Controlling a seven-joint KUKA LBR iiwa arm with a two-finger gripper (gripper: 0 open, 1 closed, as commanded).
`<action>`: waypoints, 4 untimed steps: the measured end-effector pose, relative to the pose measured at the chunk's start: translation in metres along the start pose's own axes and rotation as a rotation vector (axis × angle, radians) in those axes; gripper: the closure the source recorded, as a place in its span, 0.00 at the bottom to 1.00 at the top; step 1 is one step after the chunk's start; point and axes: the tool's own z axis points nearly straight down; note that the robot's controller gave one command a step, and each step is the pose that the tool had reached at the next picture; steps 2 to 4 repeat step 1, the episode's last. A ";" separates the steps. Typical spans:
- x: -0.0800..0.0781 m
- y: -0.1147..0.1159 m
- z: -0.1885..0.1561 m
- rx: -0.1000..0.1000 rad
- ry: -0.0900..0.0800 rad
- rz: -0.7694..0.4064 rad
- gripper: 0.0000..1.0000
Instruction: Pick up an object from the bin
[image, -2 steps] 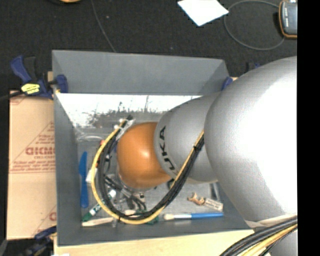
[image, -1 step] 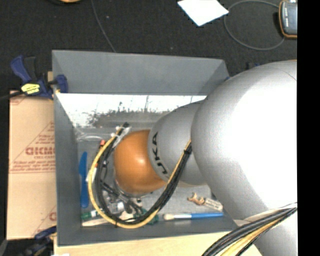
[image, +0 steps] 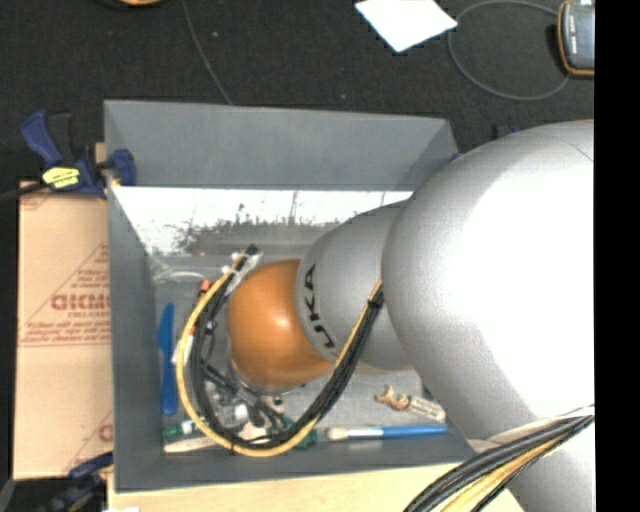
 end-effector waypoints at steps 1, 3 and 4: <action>0.002 -0.001 -0.030 0.002 0.009 0.001 1.00; 0.002 -0.001 -0.030 0.002 0.009 0.001 1.00; 0.002 -0.001 -0.030 0.002 0.009 0.001 1.00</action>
Offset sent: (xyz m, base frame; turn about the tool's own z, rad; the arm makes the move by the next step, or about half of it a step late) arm -0.0016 -0.0005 0.0285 0.0005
